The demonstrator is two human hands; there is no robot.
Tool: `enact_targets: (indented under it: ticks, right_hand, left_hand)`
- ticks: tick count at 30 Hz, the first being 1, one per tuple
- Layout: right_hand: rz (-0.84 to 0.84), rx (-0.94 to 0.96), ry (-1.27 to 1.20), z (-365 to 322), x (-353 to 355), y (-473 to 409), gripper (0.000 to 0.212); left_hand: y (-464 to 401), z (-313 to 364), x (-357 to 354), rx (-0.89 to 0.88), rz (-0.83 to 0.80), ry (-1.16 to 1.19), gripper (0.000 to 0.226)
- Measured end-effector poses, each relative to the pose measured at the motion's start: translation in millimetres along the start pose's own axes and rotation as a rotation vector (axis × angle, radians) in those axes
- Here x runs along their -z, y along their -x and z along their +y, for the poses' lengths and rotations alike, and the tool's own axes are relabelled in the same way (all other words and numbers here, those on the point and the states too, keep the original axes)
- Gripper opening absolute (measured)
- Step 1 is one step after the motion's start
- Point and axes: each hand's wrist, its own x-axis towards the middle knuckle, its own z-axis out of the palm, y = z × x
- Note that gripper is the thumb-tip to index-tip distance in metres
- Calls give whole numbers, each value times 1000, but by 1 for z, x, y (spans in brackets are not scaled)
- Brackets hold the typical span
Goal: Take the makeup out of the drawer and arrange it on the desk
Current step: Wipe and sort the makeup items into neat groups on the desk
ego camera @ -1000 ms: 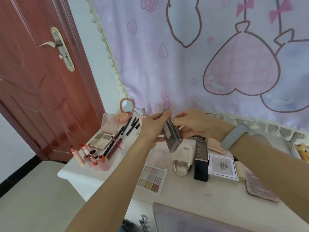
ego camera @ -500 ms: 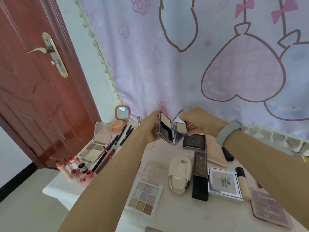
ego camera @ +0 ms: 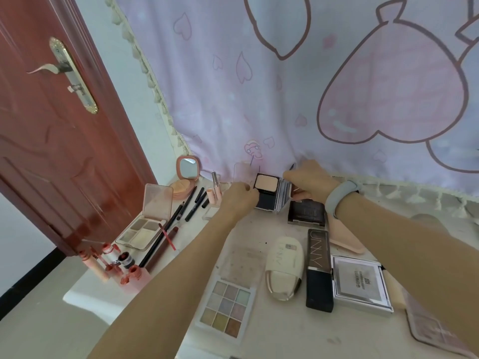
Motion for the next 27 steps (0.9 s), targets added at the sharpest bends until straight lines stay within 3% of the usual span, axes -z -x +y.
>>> enact_targets:
  ticks: [2,4,7,9,13,20,23,25,27]
  right_hand:
    - [5,6,31,0,-1,-2,13]
    - [-11,4,31,0,-3,-2,5]
    - [-9,3,31,3,-2,-4,42]
    - [3,4,14,3,-2,-3,46]
    - [2,-31,-50,4,0,-6,29]
    - [45,-36,-143,11,8,-15,28]
    - [53,-18,-177,13,10,-11,15]
    - [85,-13,-122,17,15,-9,5]
    - [130,66,58,27,24,-7,13]
  left_hand:
    - [1,-3,-4,-63,6,-193,25]
    - [1,-6,-7,-65,-38,-310,13]
    - [1,-12,-12,-18,-128,-412,46]
    - [2,-15,-14,-37,-122,-431,51]
    - [-1,-17,-13,-43,-143,-418,60]
    - [-7,-19,-15,-70,-135,-352,63]
    - [-8,-19,-15,-73,-127,-341,66]
    - [-3,-17,-14,-88,-95,-346,63]
    - [4,-15,-11,-115,-37,-377,54]
